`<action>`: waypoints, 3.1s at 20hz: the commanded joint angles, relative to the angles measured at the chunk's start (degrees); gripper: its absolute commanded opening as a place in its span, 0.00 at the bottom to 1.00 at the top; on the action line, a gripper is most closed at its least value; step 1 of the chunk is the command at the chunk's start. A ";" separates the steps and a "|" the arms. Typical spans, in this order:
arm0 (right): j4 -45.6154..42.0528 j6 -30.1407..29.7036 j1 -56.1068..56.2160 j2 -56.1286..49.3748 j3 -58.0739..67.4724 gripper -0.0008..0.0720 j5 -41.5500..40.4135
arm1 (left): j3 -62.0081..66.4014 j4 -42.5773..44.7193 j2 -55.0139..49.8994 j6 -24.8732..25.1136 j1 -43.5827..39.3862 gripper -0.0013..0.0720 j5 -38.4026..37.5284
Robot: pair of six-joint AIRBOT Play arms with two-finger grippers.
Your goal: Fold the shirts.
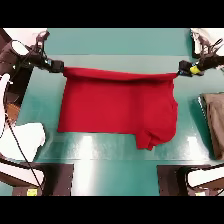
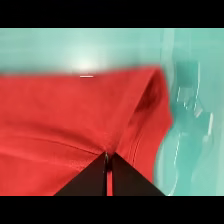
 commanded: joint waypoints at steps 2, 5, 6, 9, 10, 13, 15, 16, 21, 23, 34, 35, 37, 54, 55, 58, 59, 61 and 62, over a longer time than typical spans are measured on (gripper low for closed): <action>0.31 -0.39 2.56 3.43 -12.11 0.03 -3.32 | -6.69 2.47 -0.04 0.61 0.17 0.05 -1.92; 0.90 -0.04 3.69 3.43 -15.34 0.04 -5.86 | -8.02 2.45 -0.02 -0.59 0.17 0.05 -1.20; 0.87 0.26 3.82 3.43 -15.65 0.04 -6.03 | -8.00 2.43 0.02 -2.08 0.17 0.05 -1.29; 5.18 0.17 3.28 4.26 -15.54 0.51 -4.63 | -7.56 2.47 0.13 -3.04 0.44 0.74 -5.60; 6.93 0.13 2.54 5.27 -15.56 0.52 -3.37 | -6.67 2.45 0.26 -3.72 1.09 0.67 -8.57; 8.04 -1.09 -0.94 11.08 -15.76 0.52 4.02 | -6.75 2.05 3.58 -5.22 5.84 0.66 -16.00; 8.39 -2.12 -3.15 16.33 -17.09 0.52 8.15 | -13.68 -0.48 9.90 -5.35 9.94 0.66 -15.76; 8.37 -2.75 -3.85 19.04 -18.21 0.52 8.70 | -18.82 -2.27 13.53 -4.90 11.69 0.66 -15.78; 8.39 -3.02 -4.09 29.38 -24.92 0.51 2.49 | -42.27 -3.96 26.10 -4.35 14.03 0.66 -14.69; 8.39 -3.02 -3.78 31.82 -27.02 0.46 1.42 | -48.04 -3.96 27.78 -4.35 14.03 0.66 -14.84; 11.54 -2.99 -3.78 32.81 -27.23 0.43 2.14 | -54.86 -4.50 27.78 -5.25 14.03 0.66 -10.40; 11.52 -2.99 -3.78 32.81 -27.23 0.43 2.14 | -54.84 -6.03 27.78 -4.70 14.03 0.66 -10.08; 11.10 -3.02 -3.78 32.81 -27.23 0.43 3.02 | -54.84 -7.34 27.78 -4.28 14.03 0.66 -9.33; 10.75 9.18 -5.22 51.49 -66.38 0.71 13.14 | -45.18 -9.55 27.85 -1.90 4.39 0.05 -9.51; 10.97 9.29 -5.20 53.18 -67.45 0.71 12.63 | -45.18 -9.53 27.85 -1.90 4.42 0.05 -9.51; 14.43 10.21 -5.20 54.90 -70.93 0.60 7.50 | -45.16 -9.60 27.85 -1.90 4.42 0.05 -9.53; 14.12 10.16 -5.20 54.84 -71.65 0.60 6.34 | -45.16 -9.57 27.85 -1.90 4.42 0.05 -9.60; 13.77 9.75 -5.20 54.86 -72.02 0.31 4.57 | -45.13 -9.55 27.85 -1.88 4.42 0.05 -9.97; 13.86 8.39 -5.20 54.90 -71.80 0.18 4.00 | -45.13 -9.55 27.85 -1.90 4.42 0.05 -10.01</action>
